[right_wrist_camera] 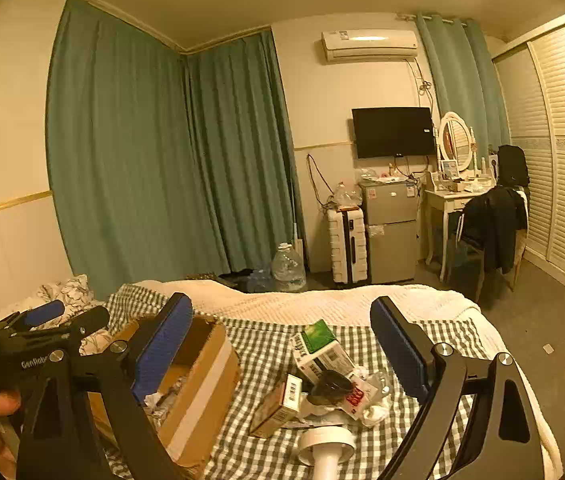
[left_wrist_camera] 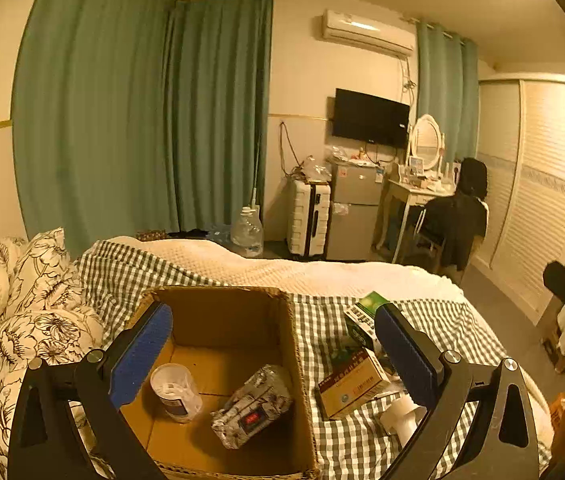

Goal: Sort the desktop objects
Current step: 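Move both tools back toward the pile of items on the bedspread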

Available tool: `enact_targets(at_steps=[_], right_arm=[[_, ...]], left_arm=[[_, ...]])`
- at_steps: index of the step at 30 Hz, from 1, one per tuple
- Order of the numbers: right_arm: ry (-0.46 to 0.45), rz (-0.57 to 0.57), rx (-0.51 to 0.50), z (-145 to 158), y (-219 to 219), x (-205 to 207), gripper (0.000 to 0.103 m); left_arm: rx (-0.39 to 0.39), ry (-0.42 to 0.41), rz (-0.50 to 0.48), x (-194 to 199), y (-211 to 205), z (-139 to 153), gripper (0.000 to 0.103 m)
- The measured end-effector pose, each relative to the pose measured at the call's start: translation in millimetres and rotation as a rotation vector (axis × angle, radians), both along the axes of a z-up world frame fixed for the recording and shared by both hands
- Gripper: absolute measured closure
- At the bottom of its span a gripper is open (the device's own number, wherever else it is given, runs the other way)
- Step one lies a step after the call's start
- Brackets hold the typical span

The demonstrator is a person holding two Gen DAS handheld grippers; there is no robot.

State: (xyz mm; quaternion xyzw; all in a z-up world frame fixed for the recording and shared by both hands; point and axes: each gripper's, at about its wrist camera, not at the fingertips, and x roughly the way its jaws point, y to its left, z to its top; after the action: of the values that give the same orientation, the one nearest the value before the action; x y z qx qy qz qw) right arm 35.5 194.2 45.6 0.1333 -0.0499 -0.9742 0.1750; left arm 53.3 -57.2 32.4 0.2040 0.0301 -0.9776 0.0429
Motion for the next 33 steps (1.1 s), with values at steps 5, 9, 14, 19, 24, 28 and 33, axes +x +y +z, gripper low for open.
enact_targets(at_steps=[5, 9, 14, 19, 24, 28, 33], right_arm=[[-0.009, -0.019, -0.011, -1, 12, -4, 0.012], [-0.006, -0.054, 0.027, -7, 15, -7, 0.012], [-0.011, -0.056, 0.051, -11, 19, -11, 0.012], [-0.040, -0.062, 0.043, -22, 26, -21, 0.012], [-0.078, -0.092, 0.061, -35, 34, -37, 0.012], [-0.128, -0.100, 0.064, -48, 41, -48, 0.012], [-0.172, -0.104, 0.117, -62, 45, -61, 0.012]], left_arm=[[0.008, 0.005, -0.024, -2, 14, -7, 0.000], [-0.002, 0.004, -0.064, -6, 27, -15, 0.000], [0.004, -0.016, -0.100, -16, 39, -28, 0.000], [-0.007, -0.048, -0.113, -20, 51, -38, 0.000], [-0.021, -0.054, -0.124, -23, 62, -48, 0.000], [-0.025, -0.065, -0.127, -28, 69, -63, 0.000], [-0.034, -0.094, -0.168, -35, 87, -84, 0.000]])
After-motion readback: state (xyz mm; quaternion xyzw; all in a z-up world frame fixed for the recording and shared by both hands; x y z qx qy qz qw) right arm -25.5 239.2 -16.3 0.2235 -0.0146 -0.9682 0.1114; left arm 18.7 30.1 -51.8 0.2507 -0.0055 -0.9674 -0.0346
